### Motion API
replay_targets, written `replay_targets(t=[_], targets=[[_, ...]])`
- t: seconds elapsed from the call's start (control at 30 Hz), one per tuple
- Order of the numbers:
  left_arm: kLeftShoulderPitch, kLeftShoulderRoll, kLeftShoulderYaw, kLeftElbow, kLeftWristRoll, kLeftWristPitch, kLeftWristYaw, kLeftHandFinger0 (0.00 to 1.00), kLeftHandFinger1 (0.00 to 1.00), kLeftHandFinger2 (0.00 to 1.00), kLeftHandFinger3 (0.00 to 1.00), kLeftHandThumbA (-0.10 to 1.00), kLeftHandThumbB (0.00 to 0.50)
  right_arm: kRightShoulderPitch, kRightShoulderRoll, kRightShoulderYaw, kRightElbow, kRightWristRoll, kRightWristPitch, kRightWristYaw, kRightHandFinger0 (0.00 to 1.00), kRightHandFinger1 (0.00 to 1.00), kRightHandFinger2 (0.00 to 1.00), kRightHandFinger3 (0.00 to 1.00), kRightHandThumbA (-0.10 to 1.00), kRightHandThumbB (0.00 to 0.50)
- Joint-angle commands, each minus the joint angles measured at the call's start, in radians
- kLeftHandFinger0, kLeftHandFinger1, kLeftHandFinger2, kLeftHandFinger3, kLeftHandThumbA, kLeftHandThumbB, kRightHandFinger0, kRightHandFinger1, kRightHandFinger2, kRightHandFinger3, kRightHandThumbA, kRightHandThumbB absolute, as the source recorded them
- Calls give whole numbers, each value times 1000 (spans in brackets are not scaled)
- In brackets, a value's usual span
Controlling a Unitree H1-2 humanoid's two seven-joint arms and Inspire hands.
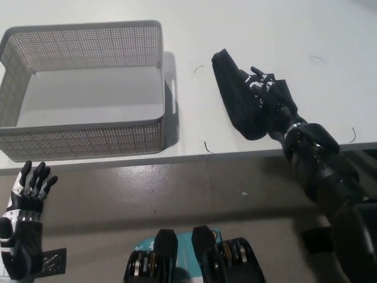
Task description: Use the right hand to push the pencil case on the right hand side to the container on the left side
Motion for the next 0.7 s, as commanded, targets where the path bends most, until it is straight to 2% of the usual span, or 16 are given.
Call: replay_targets(t=[0.0, 0.13, 0.4, 0.47, 0.67], targets=[[-10, 6, 9, -40, -2, -30, -13, 1000, 1000, 1000, 1000, 1000, 384, -26, 49, -8, 8, 1, 12, -8, 1000, 1000, 1000, 1000, 1000, 404], [-13, 13, 11, -39, -4, -30, -17, 1000, 1000, 1000, 1000, 1000, 392, -28, 85, -34, 8, 25, 12, -3, 1000, 1000, 1000, 1000, 1000, 387], [-15, 14, 13, -44, -12, -30, -14, 1000, 1000, 1000, 1000, 1000, 395, -36, 151, -54, 8, 28, 13, -20, 1000, 1000, 1000, 1000, 1000, 382], [-14, 19, 10, -45, -7, -30, -10, 1000, 1000, 1000, 1000, 1000, 401, -40, 172, -54, 8, 30, 16, -21, 1000, 1000, 1000, 1000, 1000, 401], [-22, 22, 15, -46, 10, -30, -9, 1000, 1000, 1000, 1000, 1000, 399, -44, 215, -67, 7, 43, 14, -19, 1000, 1000, 1000, 1000, 1000, 389]])
